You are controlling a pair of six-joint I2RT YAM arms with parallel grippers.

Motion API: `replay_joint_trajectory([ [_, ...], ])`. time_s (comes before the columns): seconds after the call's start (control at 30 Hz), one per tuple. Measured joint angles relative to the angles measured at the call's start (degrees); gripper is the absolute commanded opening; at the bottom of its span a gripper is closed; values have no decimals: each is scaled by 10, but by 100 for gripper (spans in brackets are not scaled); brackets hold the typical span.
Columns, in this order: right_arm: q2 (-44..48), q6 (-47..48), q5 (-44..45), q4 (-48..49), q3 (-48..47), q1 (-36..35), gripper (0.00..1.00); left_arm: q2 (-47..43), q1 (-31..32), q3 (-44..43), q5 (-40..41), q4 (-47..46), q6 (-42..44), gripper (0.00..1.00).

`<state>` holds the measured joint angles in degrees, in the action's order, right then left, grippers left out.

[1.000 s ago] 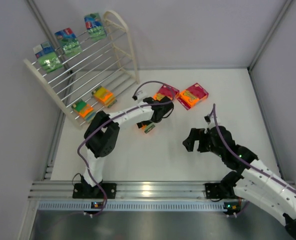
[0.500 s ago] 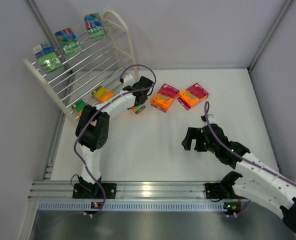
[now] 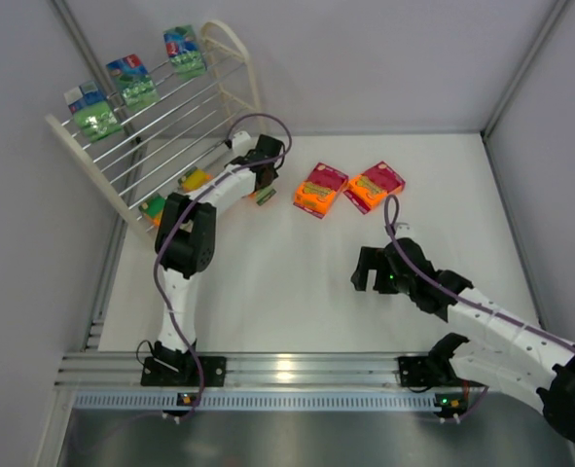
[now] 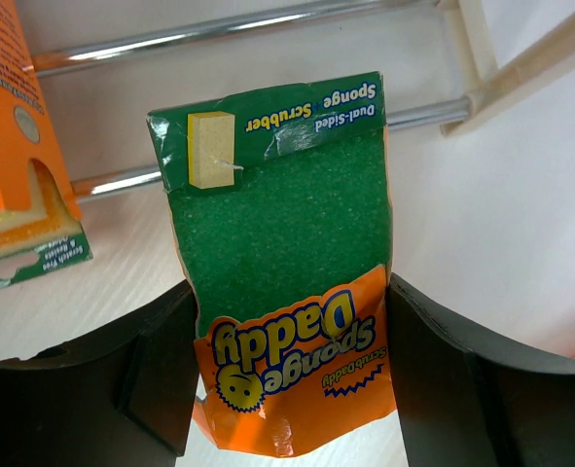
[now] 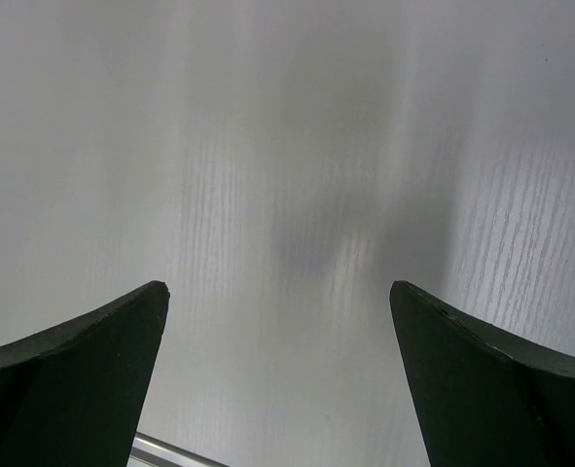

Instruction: Place and organize the cleaning sponges onto the shelf

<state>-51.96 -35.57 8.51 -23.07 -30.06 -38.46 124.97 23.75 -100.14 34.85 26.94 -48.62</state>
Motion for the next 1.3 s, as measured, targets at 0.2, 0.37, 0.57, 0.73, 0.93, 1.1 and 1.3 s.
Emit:
replay_joint_trajectory([
  [0.2, -7, -3, 4, 10, 0, 0, 100, 14, -14, -25, 2, -11, 28, 60],
  [0.37, -16, -5, 4, 12, 0, 0, 99, 15, -18, -39, 5, -30, 48, 60],
  [0.57, -18, -5, 5, 12, 0, 0, 99, 28, -28, -41, 7, -53, 70, 60],
  [0.73, -17, -5, 7, 11, 0, 0, 100, 43, -42, -53, 8, -60, 83, 60],
  [0.93, -17, -15, 7, 12, 0, 0, 99, 45, -49, -62, 13, -70, 97, 60],
  [1.1, -18, -18, 7, 12, 0, 0, 99, 47, -48, -62, 25, -74, 111, 60],
  [1.3, -21, -18, 7, 12, 0, 0, 99, 49, -48, -62, 31, -83, 118, 63],
])
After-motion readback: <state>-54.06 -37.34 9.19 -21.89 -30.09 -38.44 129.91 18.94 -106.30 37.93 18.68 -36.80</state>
